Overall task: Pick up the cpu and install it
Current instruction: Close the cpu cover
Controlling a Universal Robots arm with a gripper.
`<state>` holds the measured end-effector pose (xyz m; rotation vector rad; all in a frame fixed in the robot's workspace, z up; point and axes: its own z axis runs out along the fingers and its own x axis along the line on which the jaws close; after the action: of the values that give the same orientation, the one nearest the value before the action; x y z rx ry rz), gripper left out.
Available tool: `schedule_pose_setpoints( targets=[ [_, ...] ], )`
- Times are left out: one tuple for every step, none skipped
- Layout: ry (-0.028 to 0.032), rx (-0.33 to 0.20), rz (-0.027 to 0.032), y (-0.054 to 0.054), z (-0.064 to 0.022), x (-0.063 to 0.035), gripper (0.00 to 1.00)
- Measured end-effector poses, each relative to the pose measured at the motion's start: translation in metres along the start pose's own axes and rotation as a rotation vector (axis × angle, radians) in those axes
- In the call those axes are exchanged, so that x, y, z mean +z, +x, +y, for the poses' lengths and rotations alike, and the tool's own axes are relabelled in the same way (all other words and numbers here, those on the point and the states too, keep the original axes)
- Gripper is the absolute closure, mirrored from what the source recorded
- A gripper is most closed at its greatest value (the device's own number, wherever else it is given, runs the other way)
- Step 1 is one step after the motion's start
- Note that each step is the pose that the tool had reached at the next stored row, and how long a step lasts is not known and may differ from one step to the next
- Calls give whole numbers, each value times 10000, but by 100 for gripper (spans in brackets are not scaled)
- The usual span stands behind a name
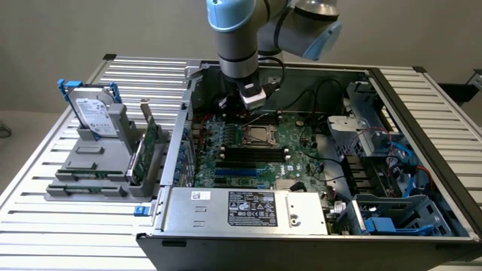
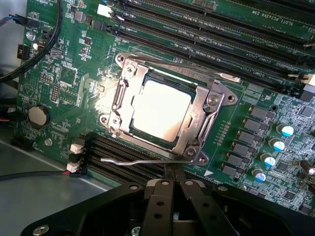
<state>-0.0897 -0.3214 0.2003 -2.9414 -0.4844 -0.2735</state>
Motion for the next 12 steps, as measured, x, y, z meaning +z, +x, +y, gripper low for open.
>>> schedule_pose_setpoints(
  targets=[
    [-6, 1, -2, 1, -3, 1, 89],
    [-10, -1, -3, 4, -7, 3, 89],
    [-13, -2, -4, 5, -11, 4, 89],
    [-15, -1, -6, 6, -16, 4, 89],
    [-14, -1, -7, 8, -20, 5, 89],
    [-14, 0, -9, 9, -25, 6, 89],
    [-12, 0, -12, 11, -31, 7, 89],
    [-13, 0, -13, 13, -38, 8, 89],
    [-12, 0, -13, 16, -47, 10, 89],
    [-12, 1, -13, 16, -55, 11, 89],
    [-12, 0, -14, 15, -58, 11, 89],
    [-12, 3, -15, 13, -60, 11, 89]
  ],
)
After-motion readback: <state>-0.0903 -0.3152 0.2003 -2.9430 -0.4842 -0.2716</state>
